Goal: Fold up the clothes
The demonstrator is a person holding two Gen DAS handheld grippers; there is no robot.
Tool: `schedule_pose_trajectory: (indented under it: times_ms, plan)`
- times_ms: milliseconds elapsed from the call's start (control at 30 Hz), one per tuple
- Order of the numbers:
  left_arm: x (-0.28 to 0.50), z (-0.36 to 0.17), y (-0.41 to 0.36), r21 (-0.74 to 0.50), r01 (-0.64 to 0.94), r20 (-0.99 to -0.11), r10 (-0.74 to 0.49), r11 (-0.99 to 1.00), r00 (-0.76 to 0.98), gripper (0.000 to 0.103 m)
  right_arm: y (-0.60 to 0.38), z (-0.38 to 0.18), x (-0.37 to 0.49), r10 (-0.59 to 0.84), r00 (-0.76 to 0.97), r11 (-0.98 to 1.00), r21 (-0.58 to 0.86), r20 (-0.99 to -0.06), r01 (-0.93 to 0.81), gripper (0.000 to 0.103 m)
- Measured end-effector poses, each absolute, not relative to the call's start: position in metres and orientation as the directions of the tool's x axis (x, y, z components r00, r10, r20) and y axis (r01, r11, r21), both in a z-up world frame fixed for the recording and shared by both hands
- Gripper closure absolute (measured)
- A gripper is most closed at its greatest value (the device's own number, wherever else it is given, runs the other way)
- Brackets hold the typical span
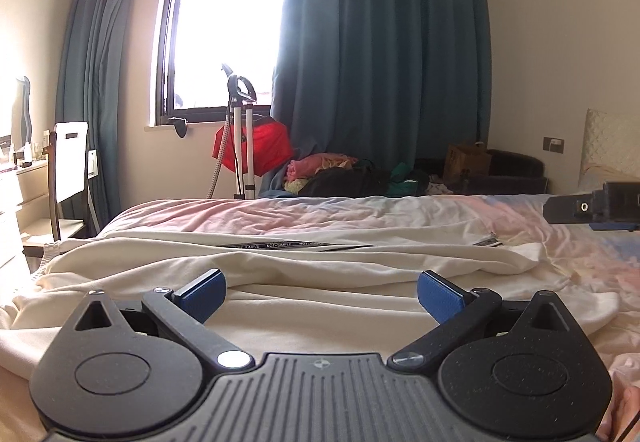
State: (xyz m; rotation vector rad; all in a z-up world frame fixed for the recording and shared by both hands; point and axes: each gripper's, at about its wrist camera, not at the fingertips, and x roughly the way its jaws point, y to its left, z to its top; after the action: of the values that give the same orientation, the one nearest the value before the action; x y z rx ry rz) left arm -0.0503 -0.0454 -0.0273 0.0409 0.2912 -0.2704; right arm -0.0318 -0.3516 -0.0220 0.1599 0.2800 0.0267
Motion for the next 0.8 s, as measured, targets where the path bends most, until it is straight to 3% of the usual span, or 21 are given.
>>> schedule_pose_trajectory:
  times_ms: [133,300,400,567,800]
  plan:
    - [-0.041,-0.027,-0.019,-0.076,0.159,-0.345,-0.176,0.984,0.922,0.0,-0.342,-0.02,-0.035,0.074,0.961,0.988,0.149,-0.265,-0.035,0.0]
    - [-0.027,-0.028,0.016,-0.165,-0.001,-0.425,-0.071,0.986,0.902,0.001,-0.349,-0.028,-0.025,0.002,0.945,0.988,0.149,-0.327,0.049,0.0]
    - [-0.005,-0.027,0.077,-0.326,-0.173,-0.537,-0.031,0.929,0.843,0.001,-0.355,-0.031,-0.024,-0.029,0.937,0.983,0.16,-0.347,0.09,0.0]
    - [0.011,-0.042,0.167,-0.479,-0.387,-0.65,-0.023,0.788,0.759,0.002,-0.354,-0.037,-0.018,-0.03,0.922,0.985,0.143,-0.386,0.092,0.0]
    - [0.03,-0.066,0.29,-0.574,-0.65,-0.774,-0.074,0.498,0.628,0.013,-0.357,-0.039,-0.015,-0.012,0.92,0.984,0.158,-0.392,0.08,0.0]
